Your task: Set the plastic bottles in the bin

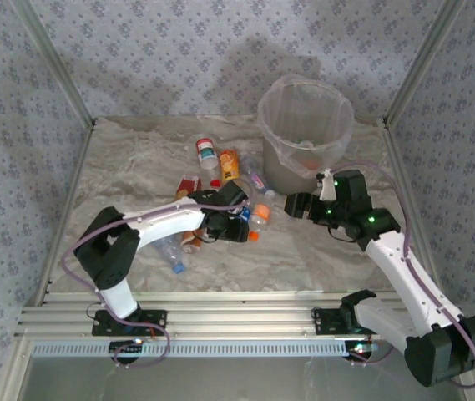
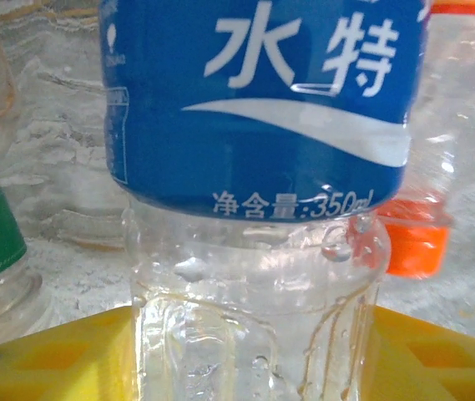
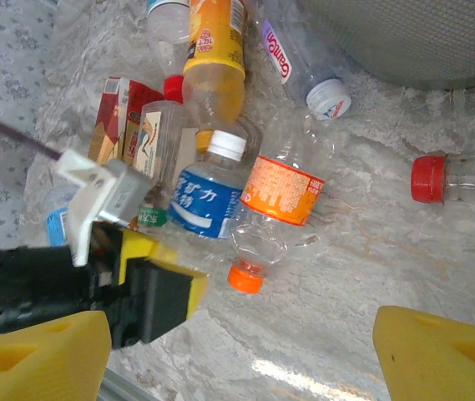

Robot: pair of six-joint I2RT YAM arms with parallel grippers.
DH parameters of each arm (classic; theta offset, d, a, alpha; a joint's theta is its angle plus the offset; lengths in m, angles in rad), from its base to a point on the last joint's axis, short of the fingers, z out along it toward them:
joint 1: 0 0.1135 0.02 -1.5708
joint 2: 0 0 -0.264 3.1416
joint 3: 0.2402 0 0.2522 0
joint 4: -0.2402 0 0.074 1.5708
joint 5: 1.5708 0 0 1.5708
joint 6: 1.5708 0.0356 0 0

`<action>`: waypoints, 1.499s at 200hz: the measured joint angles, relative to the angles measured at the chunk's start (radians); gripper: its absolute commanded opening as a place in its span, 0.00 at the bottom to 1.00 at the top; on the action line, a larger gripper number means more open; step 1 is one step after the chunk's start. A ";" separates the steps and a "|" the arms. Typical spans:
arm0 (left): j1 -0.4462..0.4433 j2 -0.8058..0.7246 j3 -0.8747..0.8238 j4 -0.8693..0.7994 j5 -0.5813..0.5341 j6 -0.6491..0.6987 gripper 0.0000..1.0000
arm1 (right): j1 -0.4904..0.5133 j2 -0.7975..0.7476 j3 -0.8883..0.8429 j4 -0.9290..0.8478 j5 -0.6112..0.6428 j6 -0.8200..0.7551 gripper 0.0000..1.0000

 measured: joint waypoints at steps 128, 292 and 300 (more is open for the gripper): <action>0.000 -0.317 -0.217 0.301 0.233 0.057 0.59 | 0.183 0.142 -0.024 0.259 -0.052 0.176 0.96; -0.016 -0.334 -0.242 0.484 0.317 0.013 0.61 | 0.242 0.207 -0.003 0.357 -0.036 0.234 0.72; -0.016 -0.339 -0.246 0.488 0.316 0.012 0.61 | 0.241 0.207 -0.003 0.357 -0.034 0.238 0.70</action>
